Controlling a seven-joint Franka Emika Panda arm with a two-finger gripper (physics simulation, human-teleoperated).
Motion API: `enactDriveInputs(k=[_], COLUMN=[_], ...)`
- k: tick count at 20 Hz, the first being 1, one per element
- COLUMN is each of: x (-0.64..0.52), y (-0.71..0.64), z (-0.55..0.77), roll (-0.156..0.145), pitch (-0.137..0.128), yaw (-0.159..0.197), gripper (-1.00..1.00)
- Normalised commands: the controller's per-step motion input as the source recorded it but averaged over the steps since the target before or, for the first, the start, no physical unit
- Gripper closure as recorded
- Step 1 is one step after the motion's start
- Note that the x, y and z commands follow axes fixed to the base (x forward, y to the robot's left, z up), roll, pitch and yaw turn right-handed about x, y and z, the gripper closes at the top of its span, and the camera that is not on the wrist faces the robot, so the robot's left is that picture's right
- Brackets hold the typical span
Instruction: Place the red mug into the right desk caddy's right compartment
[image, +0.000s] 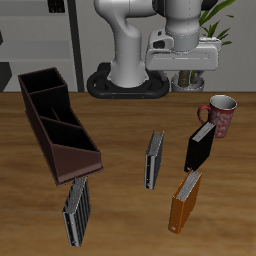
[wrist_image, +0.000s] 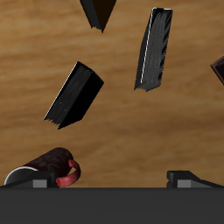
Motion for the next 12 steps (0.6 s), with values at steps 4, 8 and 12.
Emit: enactDriveInputs(k=[4,8,12], x=[-0.52,-0.36,-0.16], y=[0.46,0.25,0.11], z=[-0.31,-0.15,-0.09], roll=[0.025,-0.004,-0.005], pitch=[0.007,-0.039,-0.007], yaw=[0.017,0.005,-0.022], gripper=[-1.00,-1.00,-1.00])
